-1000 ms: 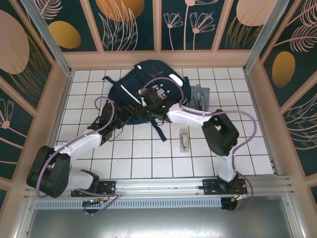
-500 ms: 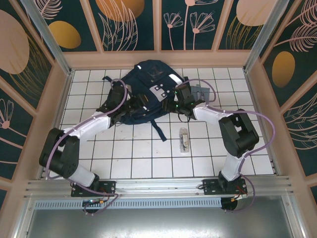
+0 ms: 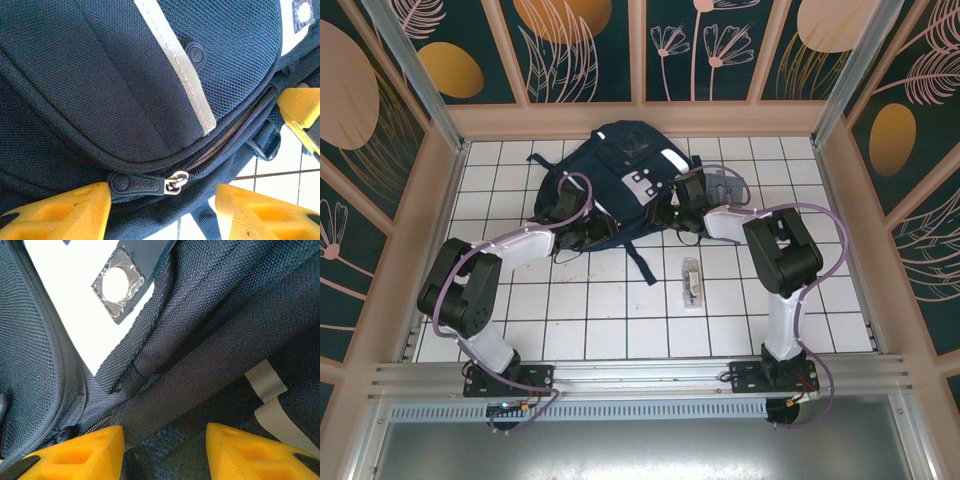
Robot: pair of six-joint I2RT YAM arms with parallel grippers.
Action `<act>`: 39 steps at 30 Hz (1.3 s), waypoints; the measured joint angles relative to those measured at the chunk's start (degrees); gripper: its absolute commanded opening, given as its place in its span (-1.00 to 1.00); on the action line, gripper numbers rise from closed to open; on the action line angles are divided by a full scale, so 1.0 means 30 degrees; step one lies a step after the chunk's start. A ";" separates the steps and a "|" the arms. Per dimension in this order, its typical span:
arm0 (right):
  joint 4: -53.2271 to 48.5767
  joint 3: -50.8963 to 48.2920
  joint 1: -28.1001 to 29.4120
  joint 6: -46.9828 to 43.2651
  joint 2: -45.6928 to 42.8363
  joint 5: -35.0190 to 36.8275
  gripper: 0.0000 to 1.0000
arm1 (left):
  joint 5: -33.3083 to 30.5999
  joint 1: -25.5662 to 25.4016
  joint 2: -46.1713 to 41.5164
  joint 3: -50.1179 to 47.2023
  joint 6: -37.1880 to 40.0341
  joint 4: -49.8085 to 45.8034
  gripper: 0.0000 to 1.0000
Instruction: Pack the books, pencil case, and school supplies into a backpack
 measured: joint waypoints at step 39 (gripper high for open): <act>-0.0393 0.1683 0.0350 0.0131 0.1355 0.0350 -0.06 | 0.4138 0.0138 0.1749 -0.1450 -0.0619 0.5974 -0.08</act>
